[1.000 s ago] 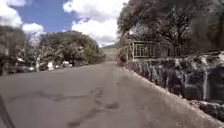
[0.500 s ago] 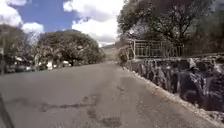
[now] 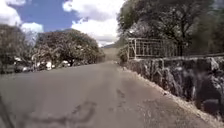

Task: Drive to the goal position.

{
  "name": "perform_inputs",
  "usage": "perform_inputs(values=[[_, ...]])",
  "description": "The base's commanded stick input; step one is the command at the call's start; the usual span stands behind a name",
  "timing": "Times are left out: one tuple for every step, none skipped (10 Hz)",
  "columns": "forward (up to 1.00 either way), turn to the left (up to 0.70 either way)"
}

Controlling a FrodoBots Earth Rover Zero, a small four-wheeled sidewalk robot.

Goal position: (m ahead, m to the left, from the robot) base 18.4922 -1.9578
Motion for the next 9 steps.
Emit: perform_inputs(values=[[0.7, 0.0], [0.7, 0.0], [0.7, 0.0], [0.7, 0.0], [0.7, 0.0], [0.7, 0.0], [0.7, 0.0], [0.7, 0.0], [0.7, 0.0]])
